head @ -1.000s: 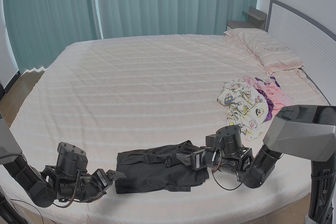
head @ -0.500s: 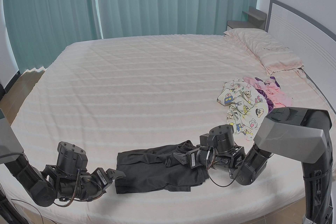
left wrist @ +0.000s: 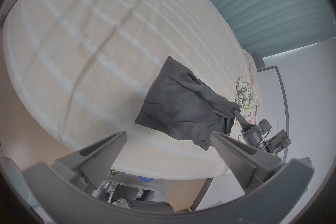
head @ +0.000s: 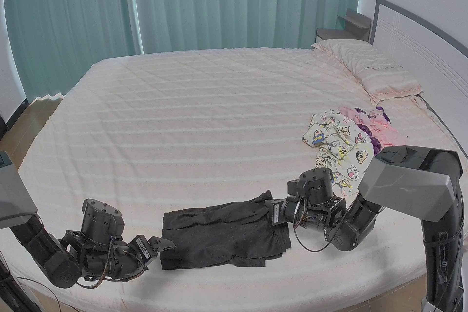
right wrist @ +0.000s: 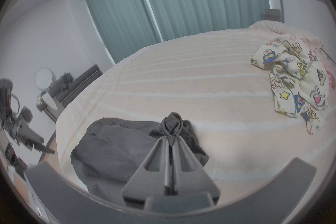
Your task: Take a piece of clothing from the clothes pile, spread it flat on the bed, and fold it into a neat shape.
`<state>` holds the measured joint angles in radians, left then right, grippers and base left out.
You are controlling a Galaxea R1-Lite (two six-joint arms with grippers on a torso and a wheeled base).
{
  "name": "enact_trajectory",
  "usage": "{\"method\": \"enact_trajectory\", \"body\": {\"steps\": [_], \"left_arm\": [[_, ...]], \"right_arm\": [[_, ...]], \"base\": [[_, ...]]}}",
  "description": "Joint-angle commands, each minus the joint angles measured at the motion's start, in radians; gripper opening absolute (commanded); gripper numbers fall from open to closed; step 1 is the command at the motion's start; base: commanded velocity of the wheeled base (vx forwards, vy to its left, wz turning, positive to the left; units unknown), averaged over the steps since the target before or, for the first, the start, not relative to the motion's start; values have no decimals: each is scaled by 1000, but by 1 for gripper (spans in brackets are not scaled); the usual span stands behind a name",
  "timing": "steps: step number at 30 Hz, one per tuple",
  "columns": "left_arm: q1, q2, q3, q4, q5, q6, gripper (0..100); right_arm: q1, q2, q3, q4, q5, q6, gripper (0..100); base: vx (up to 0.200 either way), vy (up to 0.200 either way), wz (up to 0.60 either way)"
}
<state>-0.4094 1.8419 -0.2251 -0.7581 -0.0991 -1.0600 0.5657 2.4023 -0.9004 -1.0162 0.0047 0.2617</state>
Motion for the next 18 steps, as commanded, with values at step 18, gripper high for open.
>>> {"method": "enact_trajectory", "body": {"steps": [18], "left_arm": [[0,13,0,-1,-1,2,100]], "right_arm": [[-64,21,-75,133,-2,205,0]], "base": [[0,0,0]]}}
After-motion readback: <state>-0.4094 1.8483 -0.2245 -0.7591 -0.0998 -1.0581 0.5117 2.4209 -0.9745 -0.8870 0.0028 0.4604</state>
